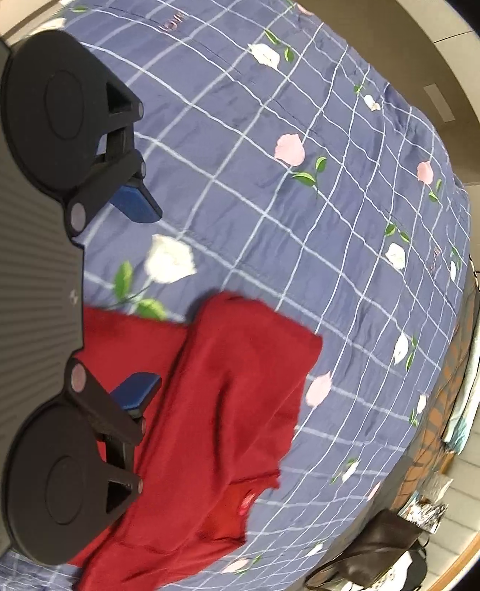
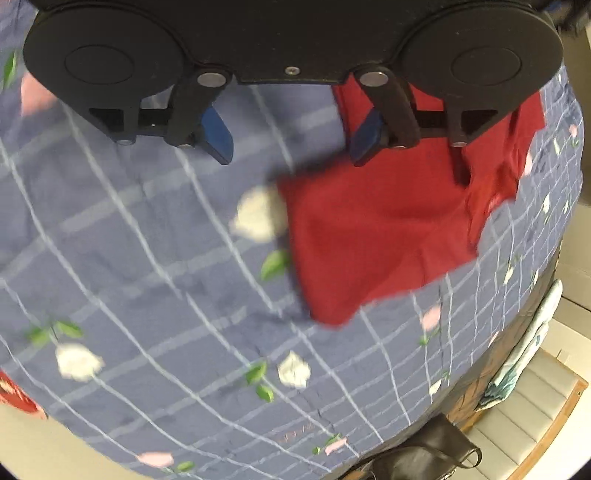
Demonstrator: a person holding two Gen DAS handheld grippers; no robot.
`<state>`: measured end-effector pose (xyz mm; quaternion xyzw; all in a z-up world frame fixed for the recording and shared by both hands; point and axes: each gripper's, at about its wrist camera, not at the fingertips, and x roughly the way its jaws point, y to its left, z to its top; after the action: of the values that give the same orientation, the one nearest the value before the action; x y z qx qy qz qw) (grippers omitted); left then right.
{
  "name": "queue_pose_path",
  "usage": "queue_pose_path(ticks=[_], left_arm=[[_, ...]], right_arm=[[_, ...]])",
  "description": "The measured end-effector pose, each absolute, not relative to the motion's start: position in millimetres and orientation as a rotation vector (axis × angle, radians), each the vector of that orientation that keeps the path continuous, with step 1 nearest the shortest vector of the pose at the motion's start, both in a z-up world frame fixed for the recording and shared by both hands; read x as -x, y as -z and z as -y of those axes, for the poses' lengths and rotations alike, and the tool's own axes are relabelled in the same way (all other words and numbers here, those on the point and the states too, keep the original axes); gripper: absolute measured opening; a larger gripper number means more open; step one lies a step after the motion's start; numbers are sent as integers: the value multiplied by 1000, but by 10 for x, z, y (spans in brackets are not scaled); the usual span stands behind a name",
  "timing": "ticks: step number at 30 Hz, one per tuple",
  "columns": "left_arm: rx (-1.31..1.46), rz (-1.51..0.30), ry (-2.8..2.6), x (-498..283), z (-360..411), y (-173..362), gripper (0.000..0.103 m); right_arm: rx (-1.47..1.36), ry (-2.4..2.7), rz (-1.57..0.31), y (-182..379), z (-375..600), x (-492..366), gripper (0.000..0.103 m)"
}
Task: Fold small clothes
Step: 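Grasp the shirt's side edge with both grippers and fold it inward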
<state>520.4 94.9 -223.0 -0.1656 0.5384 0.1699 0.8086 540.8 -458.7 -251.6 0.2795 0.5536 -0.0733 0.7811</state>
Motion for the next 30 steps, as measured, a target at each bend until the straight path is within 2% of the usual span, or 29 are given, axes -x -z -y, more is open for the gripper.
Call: queue_pose_path(ticks=[2,10,12,15,16,17,18,20,27,30], left_arm=[[365,-1145,-348,-5312,-1087,2289,92],[314,-1156,-202,-5920,-1355,2557,89],[325,-1194,-152,-6051,-1387,2680,81],[352,-1247,-91,-6142,-1397,2821,62],[365,-1262,-65,-6148,-1398,2851,44],[375,-1277,-38,-6151,-1388,2872,32],[371,-1285,-21,-6151,-1372,2867,29],[375,-1303,4,-6156,-1363,2827,9],[360,-1340,-104,-6230,-1359,2547,7],[333,-1321,-66,-6221,-1320,2575,13]], right_arm=[[-598,169,-1217,2526,4472,-5158,79],[-680,297,-1277,2616,3954,-4200,79],[-695,324,-1281,2641,3840,-4072,79],[-707,343,-1285,2660,3666,-3936,80],[-706,344,-1283,2662,3614,-3906,81],[-705,343,-1282,2661,3561,-3877,82],[-704,342,-1281,2659,3524,-3865,82],[-704,344,-1276,2649,3447,-3825,83],[-709,355,-1256,2633,3276,-3757,83],[-693,350,-1253,2633,3225,-3760,84]])
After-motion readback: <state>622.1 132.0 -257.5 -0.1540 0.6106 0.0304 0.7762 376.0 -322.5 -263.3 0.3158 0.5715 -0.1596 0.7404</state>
